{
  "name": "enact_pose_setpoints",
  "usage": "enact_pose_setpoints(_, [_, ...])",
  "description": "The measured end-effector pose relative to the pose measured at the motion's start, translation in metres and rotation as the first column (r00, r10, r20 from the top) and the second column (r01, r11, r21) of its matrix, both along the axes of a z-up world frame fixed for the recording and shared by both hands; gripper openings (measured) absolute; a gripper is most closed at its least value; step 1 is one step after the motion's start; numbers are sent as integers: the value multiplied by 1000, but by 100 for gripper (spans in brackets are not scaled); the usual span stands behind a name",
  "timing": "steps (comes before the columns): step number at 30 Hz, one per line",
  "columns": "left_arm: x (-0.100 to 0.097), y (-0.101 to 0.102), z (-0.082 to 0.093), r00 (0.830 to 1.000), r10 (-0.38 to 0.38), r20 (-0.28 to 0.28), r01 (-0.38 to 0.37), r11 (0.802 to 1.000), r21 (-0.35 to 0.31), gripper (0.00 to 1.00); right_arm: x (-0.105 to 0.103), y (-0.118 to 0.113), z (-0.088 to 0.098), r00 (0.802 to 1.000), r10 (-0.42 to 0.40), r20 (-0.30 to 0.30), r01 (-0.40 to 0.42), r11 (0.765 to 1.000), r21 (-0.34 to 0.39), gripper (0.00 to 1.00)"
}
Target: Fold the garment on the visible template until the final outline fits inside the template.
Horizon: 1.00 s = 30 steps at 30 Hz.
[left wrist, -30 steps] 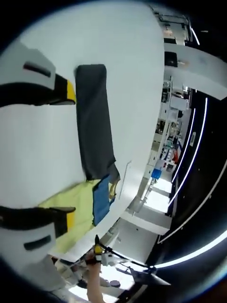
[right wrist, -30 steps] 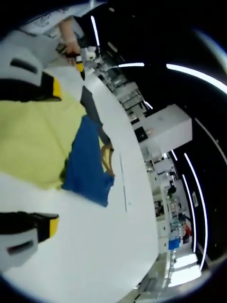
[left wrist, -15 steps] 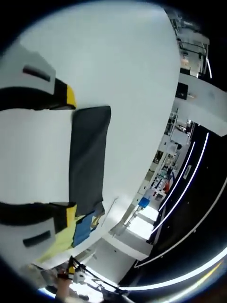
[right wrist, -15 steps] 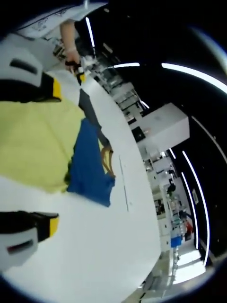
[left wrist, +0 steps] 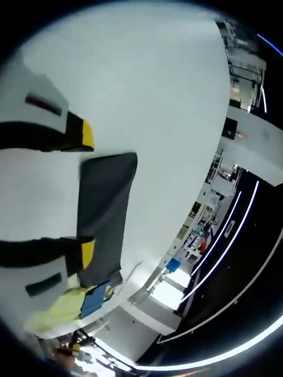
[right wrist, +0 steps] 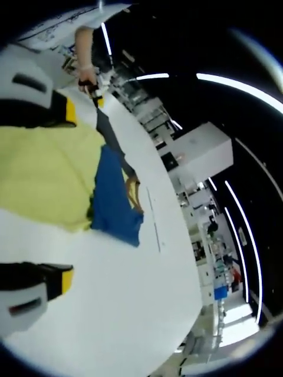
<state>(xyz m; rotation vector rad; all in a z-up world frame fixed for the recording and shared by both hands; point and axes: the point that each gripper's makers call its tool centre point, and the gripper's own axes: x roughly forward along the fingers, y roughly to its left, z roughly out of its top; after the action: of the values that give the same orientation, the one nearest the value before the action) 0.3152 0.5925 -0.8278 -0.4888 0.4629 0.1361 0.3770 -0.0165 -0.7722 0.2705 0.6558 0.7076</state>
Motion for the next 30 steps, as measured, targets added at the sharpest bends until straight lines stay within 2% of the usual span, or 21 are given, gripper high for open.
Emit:
enact_pose_setpoints(1, [-1, 5, -2, 999, 32, -18, -32, 999, 12, 44, -2, 1, 0, 1000, -1, -1, 1, 1000, 0, 96])
enact_pose_setpoints(3, [0, 0, -2, 999, 47, -19, -46, 999, 11, 36, -3, 1, 0, 1000, -2, -4, 2, 1000, -1, 96])
enact_pose_setpoints(5, [-2, 7, -7, 996, 73, -56, -70, 996, 46, 26, -4, 1, -1, 1000, -4, -8, 4, 1000, -1, 96])
enact_pose_setpoints(8, [-2, 11, -9, 994, 73, -81, -66, 994, 89, 15, -5, 1, -3, 1000, -7, -15, 6, 1000, -3, 95])
enact_pose_setpoints(10, [2, 17, -12, 993, 77, -93, -67, 992, 103, 11, -6, 1, -3, 1000, -7, -18, 7, 1000, -4, 95])
enact_pose_setpoints(13, [2, 26, -16, 989, 78, -123, -57, 986, 159, 2, -5, -1, -7, 1000, -8, -25, 8, 1000, -5, 95])
enact_pose_setpoints(15, [2, 27, -15, 990, 73, -122, -55, 988, 148, 1, -5, -1, -7, 1000, -11, -26, 11, 1000, -3, 94])
enact_pose_setpoints(20, [2, 25, -12, 989, 47, -138, -23, 985, 171, 0, -4, 0, -6, 1000, -10, -25, 10, 1000, -1, 94])
enact_pose_setpoints(23, [4, 25, -7, 991, 36, -129, -13, 984, 180, 0, -4, -1, -7, 1000, -10, -27, 10, 1000, 1, 94])
enact_pose_setpoints(25, [8, 4, 12, 995, 2, -98, 12, 990, 142, 0, -4, -1, -7, 1000, -8, -26, 8, 1000, 4, 94])
enact_pose_setpoints(28, [17, -4, 22, 996, -48, -78, 61, 983, 171, 0, -4, 0, -7, 1000, -2, -25, 2, 1000, 1, 94])
enact_pose_setpoints(30, [26, -18, 40, 996, -86, -34, 90, 983, 159, 0, -4, -1, -8, 1000, -1, -27, 1, 1000, 0, 94])
